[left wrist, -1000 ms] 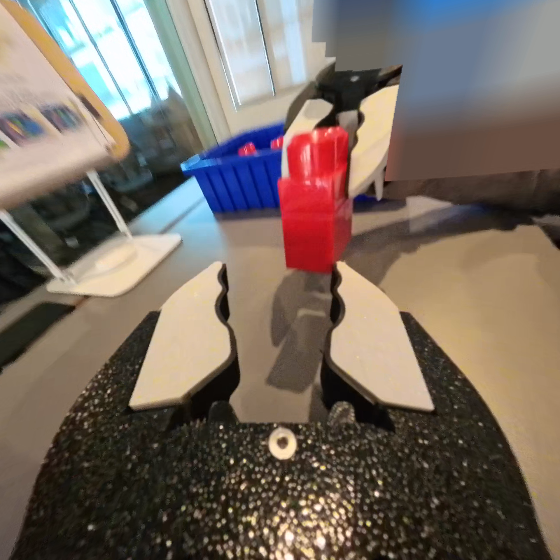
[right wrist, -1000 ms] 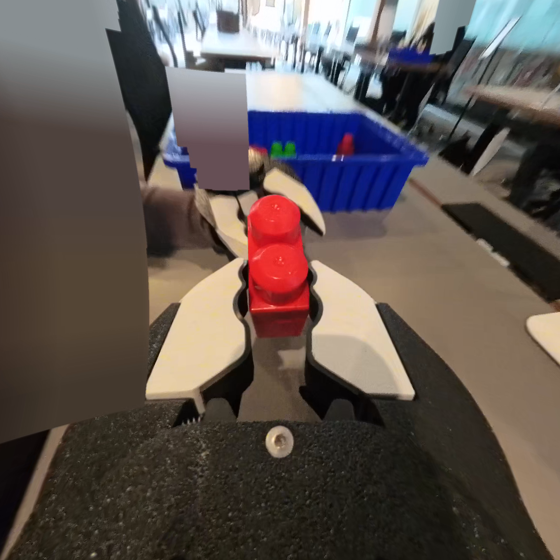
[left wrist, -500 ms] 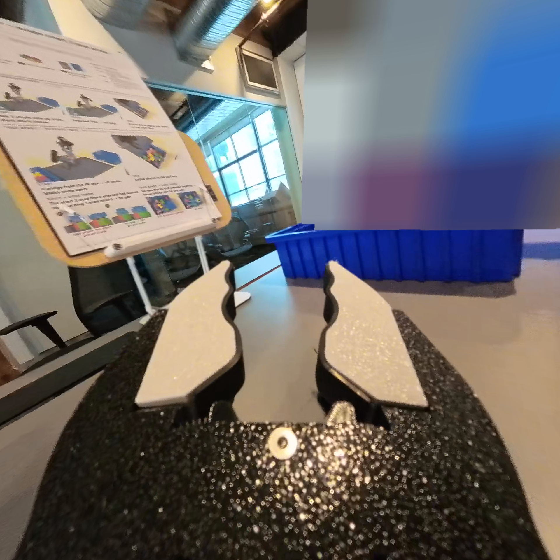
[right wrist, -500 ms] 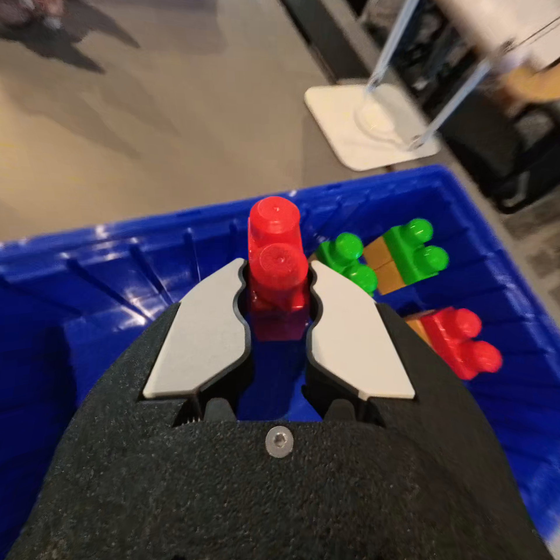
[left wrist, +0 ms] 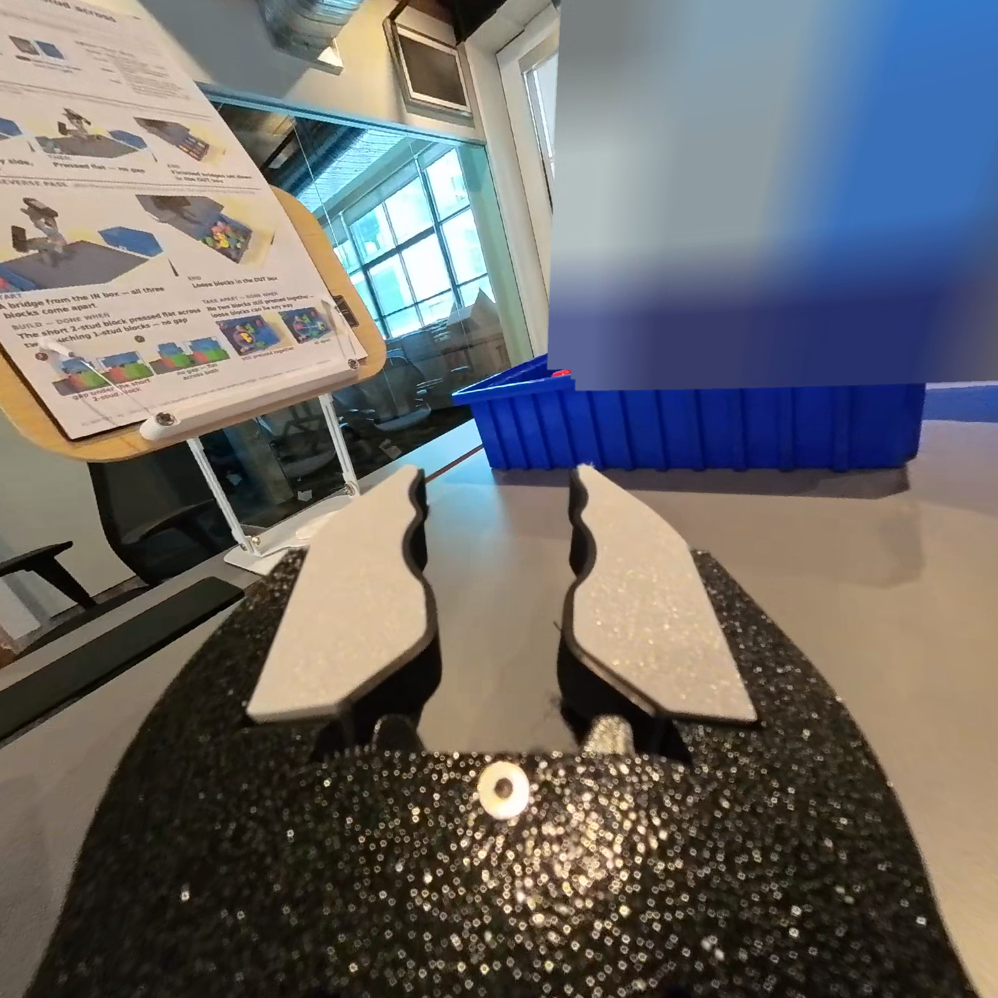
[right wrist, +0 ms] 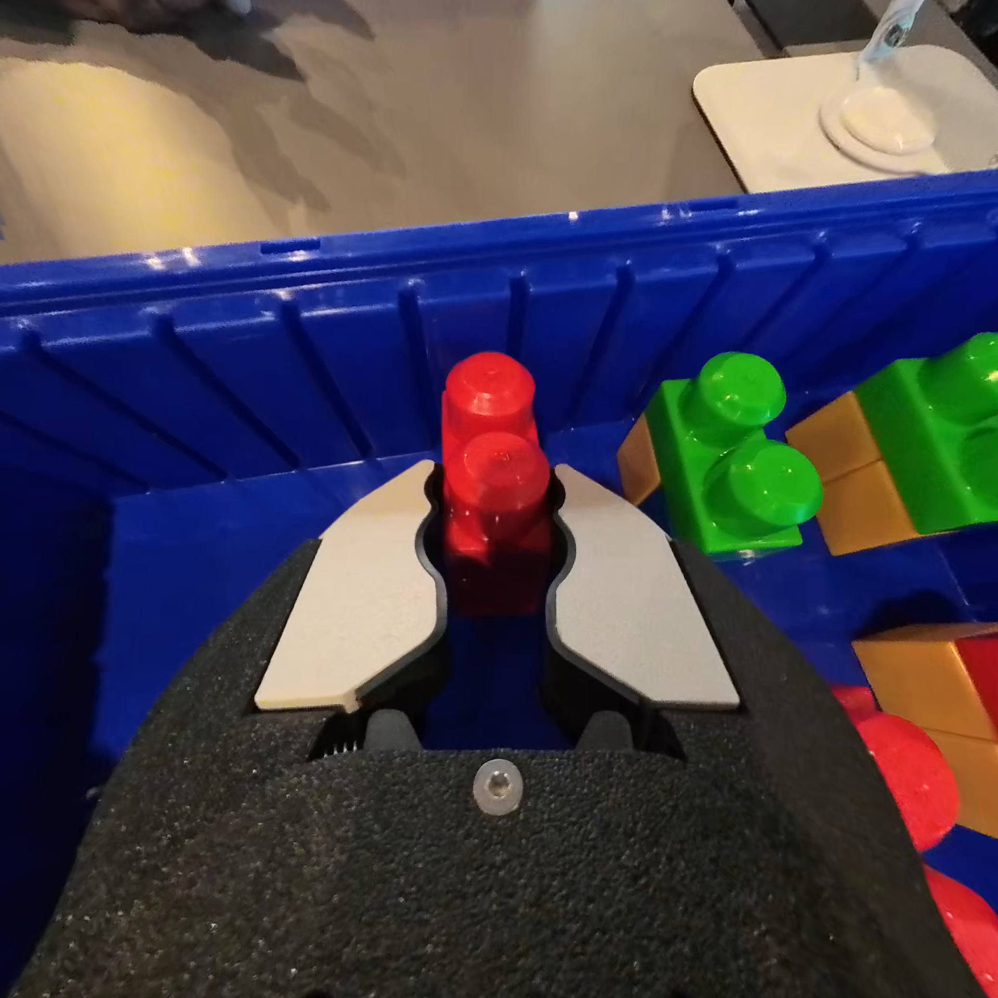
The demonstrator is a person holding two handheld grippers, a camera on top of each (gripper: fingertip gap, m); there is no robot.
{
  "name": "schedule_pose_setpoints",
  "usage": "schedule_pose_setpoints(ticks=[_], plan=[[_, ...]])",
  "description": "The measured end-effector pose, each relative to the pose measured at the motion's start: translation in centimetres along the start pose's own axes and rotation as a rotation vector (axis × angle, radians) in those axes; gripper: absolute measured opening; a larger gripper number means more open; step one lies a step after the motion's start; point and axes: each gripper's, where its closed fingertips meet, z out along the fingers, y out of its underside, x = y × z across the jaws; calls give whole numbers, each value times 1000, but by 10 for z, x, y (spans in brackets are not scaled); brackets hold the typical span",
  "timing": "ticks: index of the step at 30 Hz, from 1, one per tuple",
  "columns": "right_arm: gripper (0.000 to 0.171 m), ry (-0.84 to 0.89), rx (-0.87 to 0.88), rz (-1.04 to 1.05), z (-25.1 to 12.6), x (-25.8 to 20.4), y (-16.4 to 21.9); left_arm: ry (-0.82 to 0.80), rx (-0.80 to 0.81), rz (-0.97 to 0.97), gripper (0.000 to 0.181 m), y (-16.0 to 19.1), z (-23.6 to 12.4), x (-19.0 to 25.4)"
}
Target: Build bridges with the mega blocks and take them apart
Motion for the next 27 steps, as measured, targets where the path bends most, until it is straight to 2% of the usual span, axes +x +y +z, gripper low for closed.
schedule_pose_setpoints(ticks=[5,10,13,15,20,22,24,27], plan=[[36,-5,-2,40,1,-2,6,27,-12,7,49,1,1,5],[63,50,-9,82,1,-2,2,29,-11,-7,48,2,1,4],[68,138,-14,70,-18,-2,-9,21,-8,-10,48,1,0,3],[72,210,56,55,-42,-5,-33,14,-4,-13,48,1,0,2],[76,428,231,-74,-92,-28,-128,14,6,-25,50,-1,1,2],[67,467,198,-24,-85,-44,-150,-27,6,-13,57,-2,0,-3],[70,459,118,95,-58,-62,-161,-69,6,9,63,-3,-2,-7],[69,392,213,107,-4,-98,-199,-95,-22,19,72,-2,-4,-7]])
